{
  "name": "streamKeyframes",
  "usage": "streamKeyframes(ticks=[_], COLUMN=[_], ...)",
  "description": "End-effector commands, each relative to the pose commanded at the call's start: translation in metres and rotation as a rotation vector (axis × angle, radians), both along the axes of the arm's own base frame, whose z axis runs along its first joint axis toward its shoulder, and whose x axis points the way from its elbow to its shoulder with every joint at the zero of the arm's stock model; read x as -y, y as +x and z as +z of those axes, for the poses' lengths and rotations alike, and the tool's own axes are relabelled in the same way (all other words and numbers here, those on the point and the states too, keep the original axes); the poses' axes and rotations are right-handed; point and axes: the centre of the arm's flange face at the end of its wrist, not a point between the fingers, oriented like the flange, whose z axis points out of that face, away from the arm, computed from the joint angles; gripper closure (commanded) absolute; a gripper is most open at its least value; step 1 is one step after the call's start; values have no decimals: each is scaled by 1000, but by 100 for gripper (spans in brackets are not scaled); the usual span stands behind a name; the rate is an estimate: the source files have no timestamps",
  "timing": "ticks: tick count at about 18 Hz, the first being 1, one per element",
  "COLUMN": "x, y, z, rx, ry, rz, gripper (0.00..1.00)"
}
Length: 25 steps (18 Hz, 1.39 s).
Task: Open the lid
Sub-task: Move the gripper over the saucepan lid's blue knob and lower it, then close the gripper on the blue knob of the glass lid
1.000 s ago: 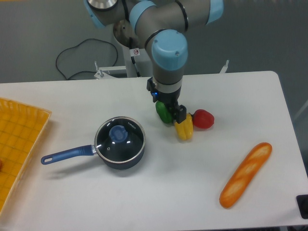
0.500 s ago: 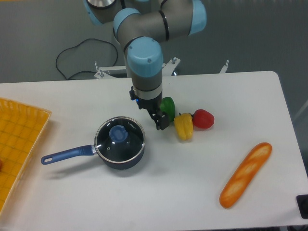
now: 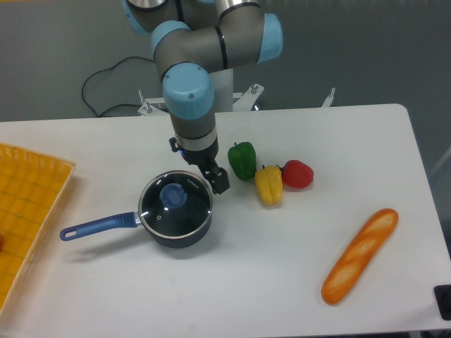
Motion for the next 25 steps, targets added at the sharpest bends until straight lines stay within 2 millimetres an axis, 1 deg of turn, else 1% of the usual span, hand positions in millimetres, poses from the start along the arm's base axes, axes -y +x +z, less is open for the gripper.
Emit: streamKeyframes(ticks=[1, 7, 9, 14, 16, 18, 20, 25], x=[-2, -12, -16, -18, -21, -22, -27, -28], y=[3, -3, 4, 6, 11, 12, 17, 18], z=[1, -8, -9, -11, -13, -18, -24, -25], rx=[-2, 2, 3, 6, 6, -13, -25, -26], ry=[3, 1, 0, -3, -8, -33, -41, -40], rz=[3, 32, 26, 29, 19, 21, 35, 32], gripper=[0, 0, 0, 0, 0, 0, 0, 0])
